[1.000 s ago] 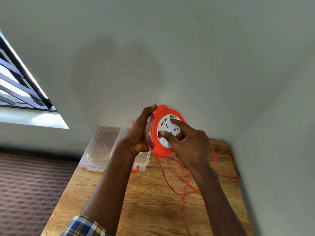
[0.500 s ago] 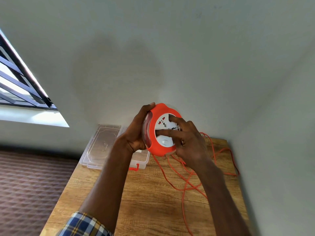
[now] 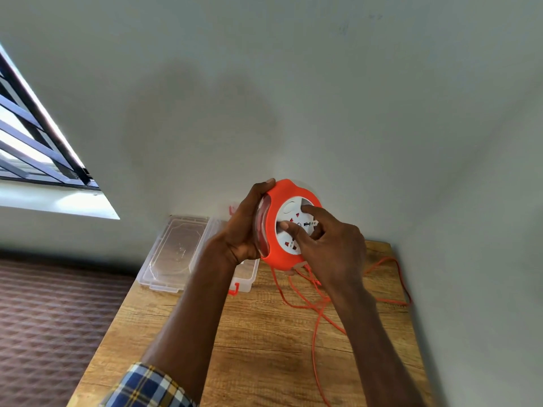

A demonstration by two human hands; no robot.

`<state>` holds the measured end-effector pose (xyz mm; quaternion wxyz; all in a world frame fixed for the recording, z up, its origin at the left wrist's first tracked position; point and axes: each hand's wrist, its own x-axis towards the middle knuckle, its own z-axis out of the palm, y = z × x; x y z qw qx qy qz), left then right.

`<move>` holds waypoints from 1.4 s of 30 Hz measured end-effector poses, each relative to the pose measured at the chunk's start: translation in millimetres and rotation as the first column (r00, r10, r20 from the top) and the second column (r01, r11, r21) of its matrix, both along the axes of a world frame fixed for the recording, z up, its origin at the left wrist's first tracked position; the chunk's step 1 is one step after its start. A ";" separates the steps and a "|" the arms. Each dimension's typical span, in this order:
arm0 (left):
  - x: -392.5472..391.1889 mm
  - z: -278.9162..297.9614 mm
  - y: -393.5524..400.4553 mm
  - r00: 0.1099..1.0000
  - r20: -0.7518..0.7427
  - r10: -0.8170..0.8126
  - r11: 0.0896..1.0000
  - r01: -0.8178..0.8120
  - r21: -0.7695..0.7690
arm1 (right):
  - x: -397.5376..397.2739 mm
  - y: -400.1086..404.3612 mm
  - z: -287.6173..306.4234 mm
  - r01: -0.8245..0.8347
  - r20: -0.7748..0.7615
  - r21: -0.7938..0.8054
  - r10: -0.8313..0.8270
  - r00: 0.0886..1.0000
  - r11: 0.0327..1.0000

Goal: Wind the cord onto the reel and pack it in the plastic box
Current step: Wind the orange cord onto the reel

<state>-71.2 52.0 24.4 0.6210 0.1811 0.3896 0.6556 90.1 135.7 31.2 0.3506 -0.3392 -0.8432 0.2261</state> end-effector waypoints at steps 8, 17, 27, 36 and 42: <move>-9.3 -7.6 -0.2 0.998 0.053 0.022 0.999 -0.024 0.023 | 10.5 19.4 -2.9 -0.408 0.075 0.067 0.403 0.912 0.911; -14.1 -9.4 -3.0 1.000 0.027 -0.007 1.000 0.007 0.001 | 1.7 12.1 -8.1 -0.308 0.195 0.094 0.285 0.938 0.947; -4.1 -4.2 0.3 1.000 0.009 -0.012 1.000 0.012 -0.002 | -4.1 -7.8 0.0 0.029 0.036 -0.005 -0.029 0.999 1.000; -12.9 -8.7 -1.0 0.999 0.037 0.018 1.000 -0.018 0.012 | 9.9 16.6 0.0 -0.366 0.103 0.135 0.355 0.929 0.921; -14.6 -11.1 -3.9 0.999 0.012 0.041 0.999 -0.041 -0.021 | 4.2 8.8 -0.1 -0.348 0.196 0.091 0.326 0.925 0.933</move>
